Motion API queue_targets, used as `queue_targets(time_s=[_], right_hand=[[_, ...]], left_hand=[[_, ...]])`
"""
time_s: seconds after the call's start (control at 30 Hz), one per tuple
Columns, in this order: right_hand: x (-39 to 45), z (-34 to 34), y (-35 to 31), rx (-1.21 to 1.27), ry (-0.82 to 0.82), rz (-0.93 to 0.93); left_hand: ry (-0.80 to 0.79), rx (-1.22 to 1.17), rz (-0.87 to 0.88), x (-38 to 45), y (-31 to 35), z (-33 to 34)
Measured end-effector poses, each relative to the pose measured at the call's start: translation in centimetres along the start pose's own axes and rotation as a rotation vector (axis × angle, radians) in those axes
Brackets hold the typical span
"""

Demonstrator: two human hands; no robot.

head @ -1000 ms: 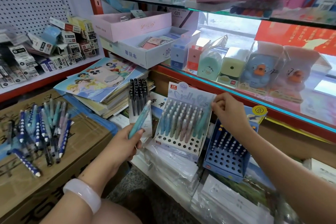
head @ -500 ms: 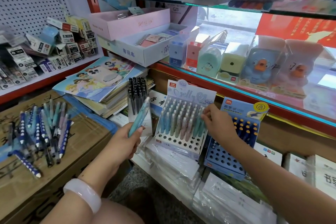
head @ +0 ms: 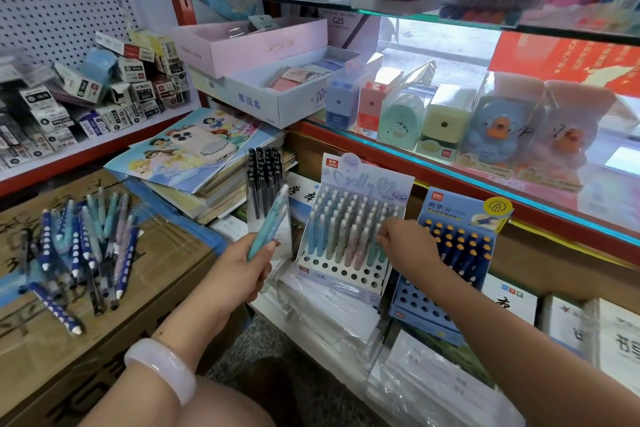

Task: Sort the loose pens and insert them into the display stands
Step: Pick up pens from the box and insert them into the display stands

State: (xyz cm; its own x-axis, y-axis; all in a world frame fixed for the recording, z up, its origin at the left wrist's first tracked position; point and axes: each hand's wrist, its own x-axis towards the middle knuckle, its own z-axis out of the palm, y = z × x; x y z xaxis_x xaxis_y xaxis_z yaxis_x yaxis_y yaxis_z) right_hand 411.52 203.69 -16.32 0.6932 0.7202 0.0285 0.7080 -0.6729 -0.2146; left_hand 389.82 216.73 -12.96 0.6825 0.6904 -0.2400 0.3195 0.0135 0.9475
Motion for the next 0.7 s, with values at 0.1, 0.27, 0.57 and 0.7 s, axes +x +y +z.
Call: queue_targets(time_s=[0.1,0.27,0.57,0.7], right_hand=[[0.1,-0.8,-0.1,0.0,-0.032,0.009],[-1.2,-3.7,-3.4,0.408,0.102,-0.033],[-2.0,-5.1,-8.3,1.09,-0.232,-0.035],[-1.6,-6.2,-6.5,1.25,-0.118,0.038]], left_hand=[[-0.02,-0.013,0.003,-0.2,0.0,-0.1],[-0.122,0.025,0.07,-0.4,0.0,0.3],[-0.262,0.063,0.083,-1.1,0.5,0.8],[-0.224,0.113,0.031,-0.7,0.1,0.6]])
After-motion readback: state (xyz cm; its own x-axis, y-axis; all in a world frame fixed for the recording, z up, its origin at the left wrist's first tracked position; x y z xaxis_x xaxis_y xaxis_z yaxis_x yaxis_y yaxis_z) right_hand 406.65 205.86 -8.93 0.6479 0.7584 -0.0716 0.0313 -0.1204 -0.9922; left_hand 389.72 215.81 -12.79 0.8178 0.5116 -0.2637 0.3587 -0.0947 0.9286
